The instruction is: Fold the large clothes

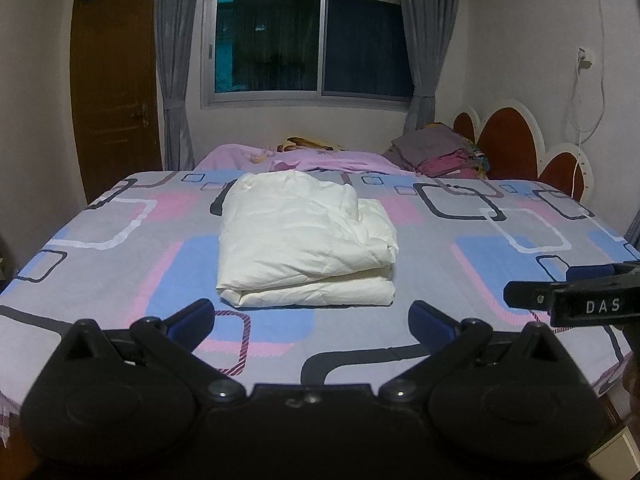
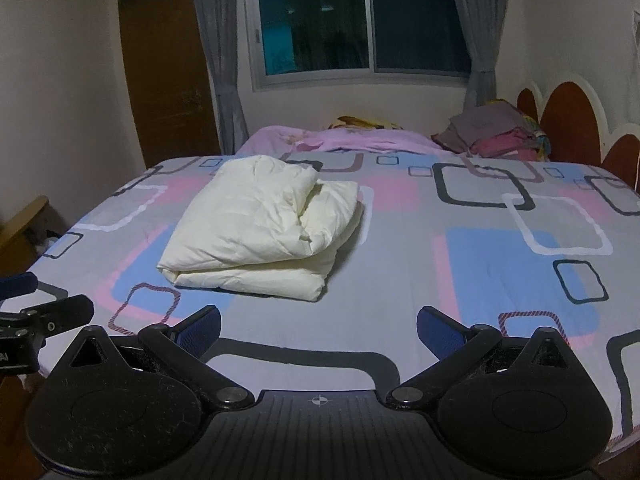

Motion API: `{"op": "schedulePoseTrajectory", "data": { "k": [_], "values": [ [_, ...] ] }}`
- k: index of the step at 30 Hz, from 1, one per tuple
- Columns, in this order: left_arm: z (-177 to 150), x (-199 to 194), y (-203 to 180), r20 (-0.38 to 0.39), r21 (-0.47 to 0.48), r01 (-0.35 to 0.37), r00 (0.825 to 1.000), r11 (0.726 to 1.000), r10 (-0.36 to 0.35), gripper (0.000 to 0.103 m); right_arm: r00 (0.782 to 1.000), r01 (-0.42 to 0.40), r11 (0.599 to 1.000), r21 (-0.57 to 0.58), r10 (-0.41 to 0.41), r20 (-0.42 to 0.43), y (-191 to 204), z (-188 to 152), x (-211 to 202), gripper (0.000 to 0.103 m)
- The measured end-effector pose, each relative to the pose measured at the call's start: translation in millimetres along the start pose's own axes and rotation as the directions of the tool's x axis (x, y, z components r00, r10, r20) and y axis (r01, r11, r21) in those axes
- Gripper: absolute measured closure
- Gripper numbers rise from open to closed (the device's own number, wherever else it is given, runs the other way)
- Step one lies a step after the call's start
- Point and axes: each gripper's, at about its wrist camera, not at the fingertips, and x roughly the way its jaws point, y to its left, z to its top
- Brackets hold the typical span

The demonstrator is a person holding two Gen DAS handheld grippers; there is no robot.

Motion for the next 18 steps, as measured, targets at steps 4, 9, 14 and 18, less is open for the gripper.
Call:
{"op": "schedulePoseTrajectory", "data": {
  "k": [4, 9, 14, 18],
  "values": [
    [1.1, 1.0, -1.3, 0.005, 0.002, 0.001, 1.000, 1.000, -0.001, 0.000, 1.000, 0.001, 1.000, -0.002, -0.001, 0.003, -1.2, 0.5, -0.3, 0.000],
    [2.2, 1.5, -3.9, 0.005, 0.012, 0.003, 1.000, 1.000, -0.003, 0.000, 1.000, 0.001, 1.000, 0.004, -0.001, 0.004, -4.4, 0.8, -1.3, 0.000],
    [0.6, 2.3, -4.7, -0.001, 0.011, 0.008, 1.000, 1.000, -0.008, 0.000, 1.000, 0.001, 1.000, 0.006, -0.001, 0.001, -4.3, -1.0, -2.6, 0.000],
    [-0.1, 2.2, -5.1, -0.003, 0.012, 0.010, 1.000, 1.000, -0.010, 0.000, 1.000, 0.004, 1.000, 0.006, -0.004, -0.002, -5.0, -1.4, -2.4, 0.000]
  ]
}}
